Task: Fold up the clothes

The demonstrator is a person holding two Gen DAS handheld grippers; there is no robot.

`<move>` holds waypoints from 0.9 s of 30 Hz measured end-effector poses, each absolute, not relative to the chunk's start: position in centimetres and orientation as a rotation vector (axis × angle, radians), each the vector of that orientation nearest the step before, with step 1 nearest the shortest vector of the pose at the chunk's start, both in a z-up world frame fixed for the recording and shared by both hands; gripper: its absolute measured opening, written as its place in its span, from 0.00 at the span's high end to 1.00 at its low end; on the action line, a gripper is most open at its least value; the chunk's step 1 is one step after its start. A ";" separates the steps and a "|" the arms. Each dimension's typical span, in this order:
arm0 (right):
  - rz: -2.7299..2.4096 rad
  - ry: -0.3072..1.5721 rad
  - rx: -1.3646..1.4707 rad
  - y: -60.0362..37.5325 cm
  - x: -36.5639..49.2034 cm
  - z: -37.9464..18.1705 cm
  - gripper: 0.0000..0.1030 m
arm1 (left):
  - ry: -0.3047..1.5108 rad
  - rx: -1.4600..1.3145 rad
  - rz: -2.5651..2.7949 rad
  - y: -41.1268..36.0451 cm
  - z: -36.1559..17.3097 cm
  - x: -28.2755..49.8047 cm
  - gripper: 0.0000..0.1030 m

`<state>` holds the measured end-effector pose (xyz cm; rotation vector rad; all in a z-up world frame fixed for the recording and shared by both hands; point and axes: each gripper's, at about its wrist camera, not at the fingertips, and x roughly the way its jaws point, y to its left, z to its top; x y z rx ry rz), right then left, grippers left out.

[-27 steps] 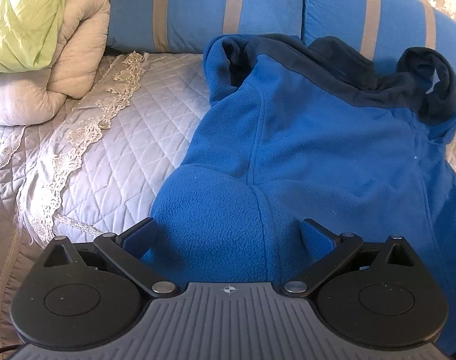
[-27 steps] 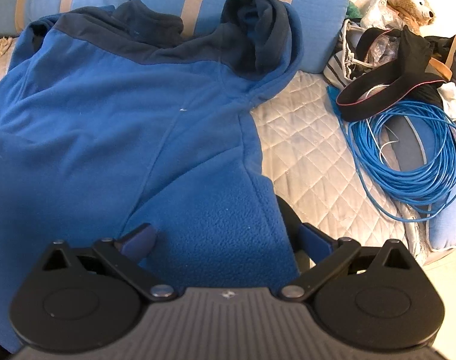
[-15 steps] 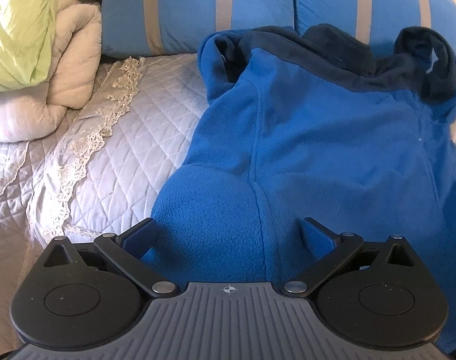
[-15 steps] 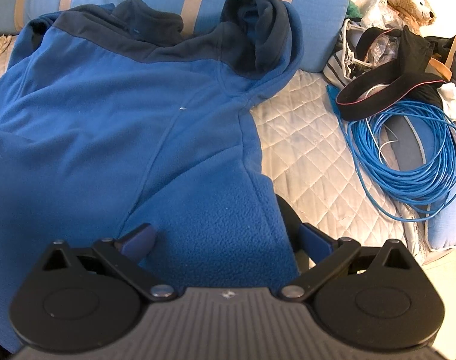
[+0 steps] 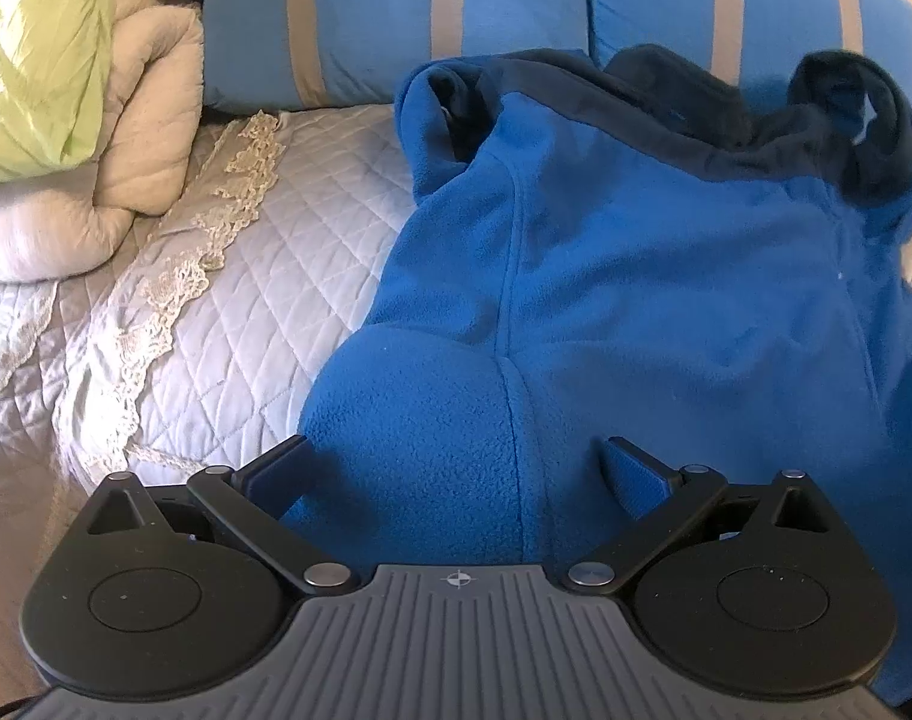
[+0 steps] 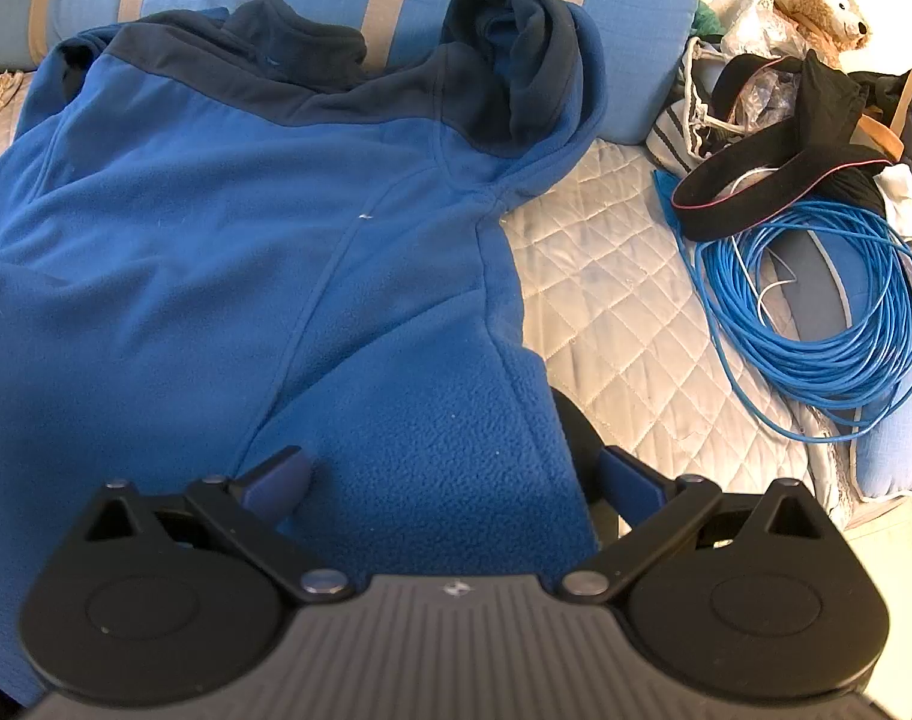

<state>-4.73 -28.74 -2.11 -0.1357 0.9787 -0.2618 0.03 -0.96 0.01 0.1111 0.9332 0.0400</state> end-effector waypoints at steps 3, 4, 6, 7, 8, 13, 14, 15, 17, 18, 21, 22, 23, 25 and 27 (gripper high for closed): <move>-0.261 0.977 -0.136 -28.8 -4.8 -2.1 0.01 | 0.922 0.076 0.041 -0.6 0.0 -0.1 0.00; -0.261 0.977 -0.136 -28.8 -4.9 -2.2 0.01 | 0.918 0.063 0.043 -0.5 0.1 -0.2 0.00; -0.260 0.979 -0.136 -28.8 -4.7 -2.1 0.01 | 0.912 0.029 0.045 -0.2 0.3 -0.1 0.00; -0.260 0.978 -0.136 -28.8 -4.7 -2.1 0.01 | 0.909 0.005 0.047 0.1 0.4 -0.1 0.00; -0.260 0.978 -0.137 -28.8 -4.7 -2.1 0.01 | 0.907 -0.019 0.048 0.3 0.5 -0.1 0.00; -0.259 0.977 -0.137 -28.8 -4.8 -2.2 0.01 | 0.905 -0.125 0.057 1.7 0.7 0.0 0.00; -0.260 0.977 -0.137 -28.8 -4.8 -2.2 0.01 | 0.905 -0.137 0.057 1.8 0.7 0.0 0.00; -0.260 0.977 -0.137 -28.8 -4.8 -2.2 0.01 | 0.905 -0.146 0.057 1.9 0.7 0.0 0.00; -0.261 0.977 -0.138 -28.8 -4.8 -2.2 0.01 | 0.903 -0.161 0.058 2.2 0.7 -0.1 0.00; -0.261 0.977 -0.139 -28.7 -4.8 -2.2 0.01 | 0.902 -0.168 0.058 2.2 0.7 -0.1 0.00; -0.261 0.978 -0.139 -28.8 -4.8 -2.2 0.01 | 0.900 -0.173 0.058 2.3 0.6 -0.2 0.00; -0.261 0.978 -0.139 -28.7 -4.8 -2.2 0.01 | 0.898 -0.168 0.059 2.3 0.7 -0.2 0.00; -0.261 0.978 -0.139 -28.7 -4.8 -2.2 0.01 | 0.897 -0.163 0.059 2.2 0.7 -0.2 0.00; -0.260 0.977 -0.139 -28.7 -4.8 -2.2 0.01 | 0.891 -0.141 0.060 1.8 1.2 -0.3 0.00; -0.259 0.977 -0.138 -28.8 -4.8 -2.2 0.01 | 0.881 -0.093 0.050 1.1 2.4 -0.4 0.00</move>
